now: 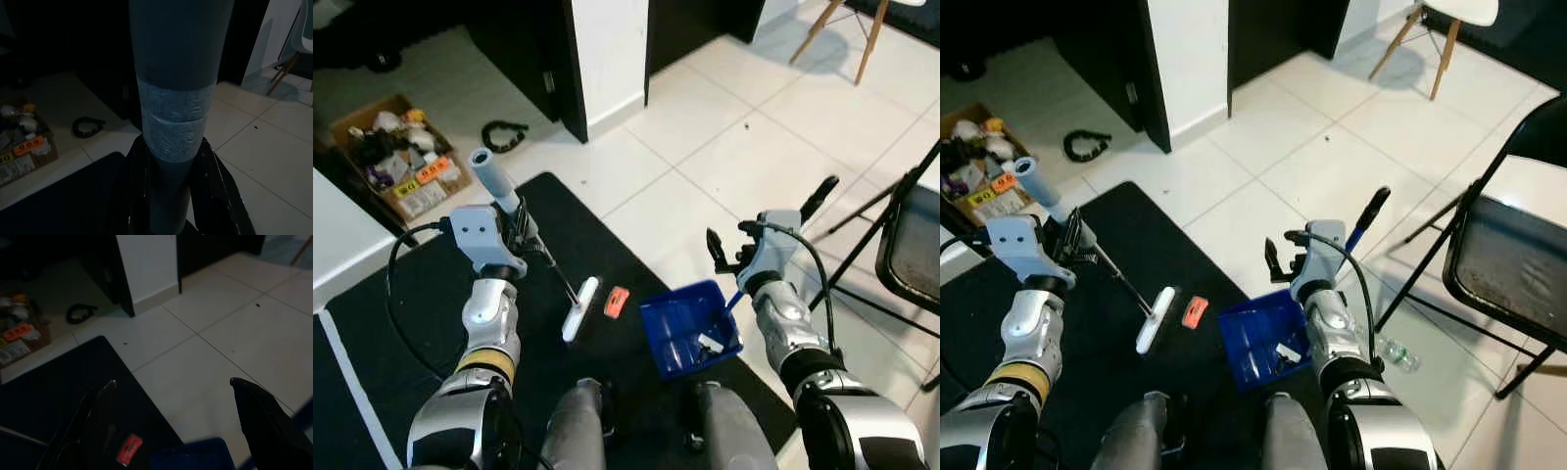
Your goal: Sweep floor
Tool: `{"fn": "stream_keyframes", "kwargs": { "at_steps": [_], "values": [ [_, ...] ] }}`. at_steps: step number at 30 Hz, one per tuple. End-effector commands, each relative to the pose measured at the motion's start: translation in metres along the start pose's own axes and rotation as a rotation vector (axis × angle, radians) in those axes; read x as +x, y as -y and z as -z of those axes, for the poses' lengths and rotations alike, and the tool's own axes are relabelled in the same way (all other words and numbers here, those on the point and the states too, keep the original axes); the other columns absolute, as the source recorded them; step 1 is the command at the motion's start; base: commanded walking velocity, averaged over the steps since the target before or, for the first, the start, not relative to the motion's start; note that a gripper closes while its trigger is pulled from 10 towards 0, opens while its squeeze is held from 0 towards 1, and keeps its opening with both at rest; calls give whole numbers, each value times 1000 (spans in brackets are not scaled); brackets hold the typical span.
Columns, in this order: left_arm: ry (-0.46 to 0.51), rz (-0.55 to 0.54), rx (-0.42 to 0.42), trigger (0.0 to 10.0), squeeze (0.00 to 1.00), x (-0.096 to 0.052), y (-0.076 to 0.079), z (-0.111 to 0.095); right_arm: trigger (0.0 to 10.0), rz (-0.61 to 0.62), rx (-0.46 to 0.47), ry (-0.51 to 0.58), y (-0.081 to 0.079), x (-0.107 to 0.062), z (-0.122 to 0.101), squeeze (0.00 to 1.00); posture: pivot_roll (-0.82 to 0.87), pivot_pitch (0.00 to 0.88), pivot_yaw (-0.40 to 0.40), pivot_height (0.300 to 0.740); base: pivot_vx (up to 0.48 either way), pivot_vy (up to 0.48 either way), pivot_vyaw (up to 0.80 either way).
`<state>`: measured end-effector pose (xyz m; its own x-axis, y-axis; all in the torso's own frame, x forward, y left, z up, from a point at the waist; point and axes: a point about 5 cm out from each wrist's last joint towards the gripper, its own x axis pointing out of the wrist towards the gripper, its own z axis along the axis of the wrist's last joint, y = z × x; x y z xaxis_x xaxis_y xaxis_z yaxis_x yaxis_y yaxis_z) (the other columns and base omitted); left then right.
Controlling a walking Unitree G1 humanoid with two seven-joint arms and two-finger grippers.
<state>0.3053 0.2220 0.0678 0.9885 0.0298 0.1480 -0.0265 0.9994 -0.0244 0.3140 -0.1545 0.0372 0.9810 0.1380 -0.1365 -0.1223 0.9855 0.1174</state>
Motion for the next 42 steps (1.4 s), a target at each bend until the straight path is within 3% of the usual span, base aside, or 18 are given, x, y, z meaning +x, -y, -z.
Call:
{"fn": "stream_keyframes", "kwargs": {
  "at_steps": [1, 8, 18, 26, 35, 40, 42],
  "values": [
    [16, 14, -15, 10000, 0, 0, 8, 0, 10000, 16, 17, -37, -1, -2, 7, 0, 10, 218, -11, 740, 0, 0, 0],
    [8, 14, -19, 10000, 0, 2, 9, 0, 10000, 13, 17, -58, -3, -2, 10, 0, 11, 245, -15, 740, 0, 0, 0],
    [-47, 25, -18, 10000, 0, -5, 15, 11, 10000, 97, 4, -110, 7, -4, 16, 0, 7, 246, -24, 740, 0, 0, 0],
    [84, -54, 41, 10000, 0, -2, 7, -5, 10000, 36, 38, -30, 7, -3, 7, 0, -14, 224, -38, 740, 0, 0, 0],
    [108, -89, 59, 10000, 0, 1, 2, -11, 10000, 23, 39, -11, 8, -2, 3, 0, -14, 227, -33, 740, 0, 0, 0],
    [91, -113, 39, 10000, 0, 0, 1, -8, 10000, 18, 51, -19, 10, -3, 4, 0, -6, 232, -27, 740, 0, 0, 0],
    [6, -147, -12, 10000, 0, -2, 0, 2, 10000, 28, 77, -69, 9, -5, 12, 0, 1, 226, -15, 740, 0, 0, 0]
  ]
}}
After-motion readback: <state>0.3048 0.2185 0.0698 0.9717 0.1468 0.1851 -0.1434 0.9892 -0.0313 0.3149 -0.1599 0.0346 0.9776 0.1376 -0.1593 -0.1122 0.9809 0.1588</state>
